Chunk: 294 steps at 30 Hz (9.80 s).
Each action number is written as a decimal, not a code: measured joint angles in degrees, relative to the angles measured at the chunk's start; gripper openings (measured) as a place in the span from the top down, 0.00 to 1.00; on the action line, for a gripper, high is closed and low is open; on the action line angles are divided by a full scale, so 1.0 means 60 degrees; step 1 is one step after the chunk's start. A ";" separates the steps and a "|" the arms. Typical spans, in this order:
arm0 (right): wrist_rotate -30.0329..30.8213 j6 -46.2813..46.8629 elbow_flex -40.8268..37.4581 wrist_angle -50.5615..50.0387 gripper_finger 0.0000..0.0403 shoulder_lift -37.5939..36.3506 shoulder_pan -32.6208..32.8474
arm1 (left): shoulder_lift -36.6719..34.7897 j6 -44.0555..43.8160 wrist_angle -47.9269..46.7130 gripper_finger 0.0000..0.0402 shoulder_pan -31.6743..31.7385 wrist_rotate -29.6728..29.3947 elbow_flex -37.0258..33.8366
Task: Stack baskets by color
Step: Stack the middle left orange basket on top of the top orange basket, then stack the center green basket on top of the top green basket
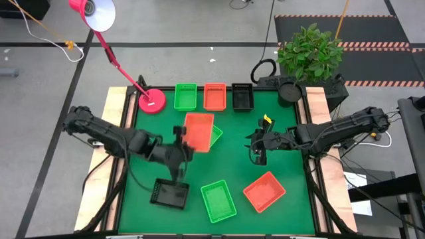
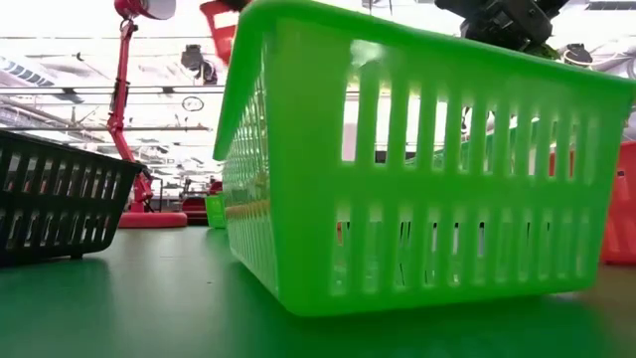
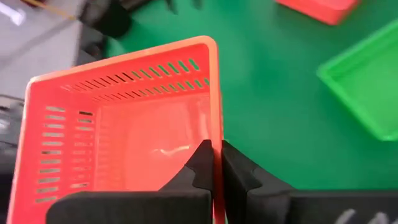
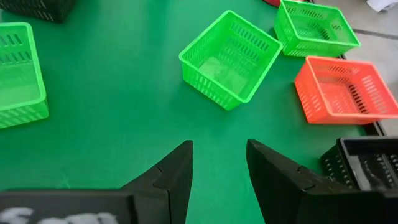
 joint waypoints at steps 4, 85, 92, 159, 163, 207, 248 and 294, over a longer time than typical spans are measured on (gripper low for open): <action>0.0001 0.0157 -0.0243 -0.0046 0.64 0.0000 0.0000 | 0.0000 0.1786 -0.0011 0.97 0.1008 -0.0002 0.0733; 0.0551 -0.0593 -0.0518 -0.1151 0.64 -0.2962 -0.0007 | 0.5004 0.3788 0.3176 0.67 0.7242 0.4167 0.1106; 0.0551 -0.0592 -0.0518 -0.1151 0.64 -0.2960 -0.0006 | 0.4611 0.2346 0.2831 0.64 0.6302 0.2959 0.1156; 0.0478 -0.0374 -0.0522 -0.0079 0.64 -0.2940 0.0000 | 0.4993 -0.7511 0.0324 0.95 0.1929 0.1734 0.1004; 0.0478 -0.0363 -0.0522 -0.0141 0.64 -0.2940 0.0000 | 0.4458 -0.6703 0.0284 0.98 0.1704 0.1739 0.1004; 0.0514 -0.0376 -0.0520 -0.0153 0.64 -0.2940 0.0000 | -0.0696 0.1899 -0.2877 0.98 0.3372 0.0690 0.1008; 0.0518 -0.0890 -0.1207 0.0291 0.64 -0.2943 -0.0007 | -0.0674 0.6575 0.2912 0.98 0.9489 0.5109 -0.4112; 0.0554 -0.0210 -0.1214 0.0327 0.64 -0.2942 -0.0007 | -0.0118 0.4524 0.4959 0.57 0.9778 0.4504 -0.4832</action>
